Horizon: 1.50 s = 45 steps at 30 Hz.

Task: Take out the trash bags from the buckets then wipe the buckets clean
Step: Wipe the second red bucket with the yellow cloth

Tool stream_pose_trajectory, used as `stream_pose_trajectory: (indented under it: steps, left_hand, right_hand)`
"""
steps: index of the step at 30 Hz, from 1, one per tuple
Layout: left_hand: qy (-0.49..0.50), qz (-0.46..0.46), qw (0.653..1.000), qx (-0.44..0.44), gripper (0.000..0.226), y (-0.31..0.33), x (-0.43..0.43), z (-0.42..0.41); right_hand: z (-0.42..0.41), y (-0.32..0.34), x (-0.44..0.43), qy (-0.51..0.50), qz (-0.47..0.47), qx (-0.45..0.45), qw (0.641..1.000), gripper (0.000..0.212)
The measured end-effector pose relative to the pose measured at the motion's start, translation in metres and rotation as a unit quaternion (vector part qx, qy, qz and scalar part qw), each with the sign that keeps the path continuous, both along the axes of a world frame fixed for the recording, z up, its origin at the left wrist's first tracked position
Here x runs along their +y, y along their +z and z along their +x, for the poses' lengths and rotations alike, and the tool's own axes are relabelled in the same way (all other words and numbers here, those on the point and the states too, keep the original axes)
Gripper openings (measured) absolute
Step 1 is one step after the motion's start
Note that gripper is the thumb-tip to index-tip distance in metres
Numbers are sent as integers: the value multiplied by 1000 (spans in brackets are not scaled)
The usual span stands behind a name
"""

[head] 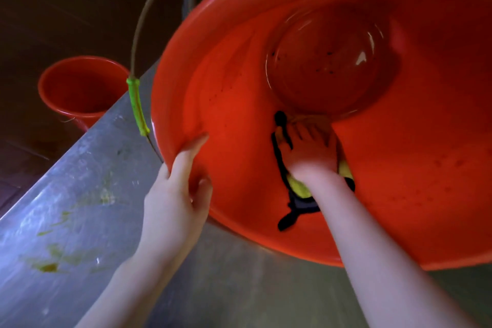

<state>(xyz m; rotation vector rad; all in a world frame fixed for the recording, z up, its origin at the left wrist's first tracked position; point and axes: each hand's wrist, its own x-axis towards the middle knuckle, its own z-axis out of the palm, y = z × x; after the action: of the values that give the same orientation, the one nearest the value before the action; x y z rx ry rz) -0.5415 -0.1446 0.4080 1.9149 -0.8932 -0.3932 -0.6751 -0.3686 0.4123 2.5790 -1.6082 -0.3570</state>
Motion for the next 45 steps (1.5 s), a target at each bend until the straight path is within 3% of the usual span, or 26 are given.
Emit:
stream_pose_trajectory:
  steps: [4, 7, 15, 20, 24, 27, 31, 35, 38, 41, 45]
  left_hand:
    - [-6, 11, 997, 81, 67, -13, 3, -16]
    - [-32, 14, 990, 139, 65, -22, 10, -20]
    - [-62, -7, 986, 156, 65, -24, 20, -53]
    - [-32, -17, 983, 181, 67, -26, 11, -65]
    - [-22, -26, 986, 163, 72, -24, 10, -66]
    - [-41, -30, 984, 174, 73, -21, 13, -64]
    - [-47, -18, 981, 190, 67, -25, 17, -65]
    - [-52, -33, 977, 204, 64, -24, 20, -70]
    - [-69, -18, 973, 218, 65, -24, 22, -58]
    - [-80, 21, 976, 201, 68, -13, 25, -49]
    - [34, -9, 999, 37, 65, 16, 21, -18]
  right_hand:
    - [10, 1, 102, 67, 14, -91, 993, 58]
    - [12, -1, 147, 55, 41, -115, 991, 62]
    - [15, -14, 19, -169, 45, -147, 974, 56]
    - [12, -14, 10, -99, 66, -88, 989, 57]
    - [8, -10, 94, 28, 41, -151, 987, 60]
    - [3, -7, 139, 59, 51, -170, 982, 65]
    - [13, -11, 97, -4, 27, -140, 990, 60]
    - [29, -11, 22, -147, 90, -152, 973, 58]
    - [39, -15, 5, -179, 87, -163, 966, 60]
    - [39, -18, 9, -165, 66, -140, 974, 60]
    - [33, -17, 10, -135, 64, -139, 979, 58]
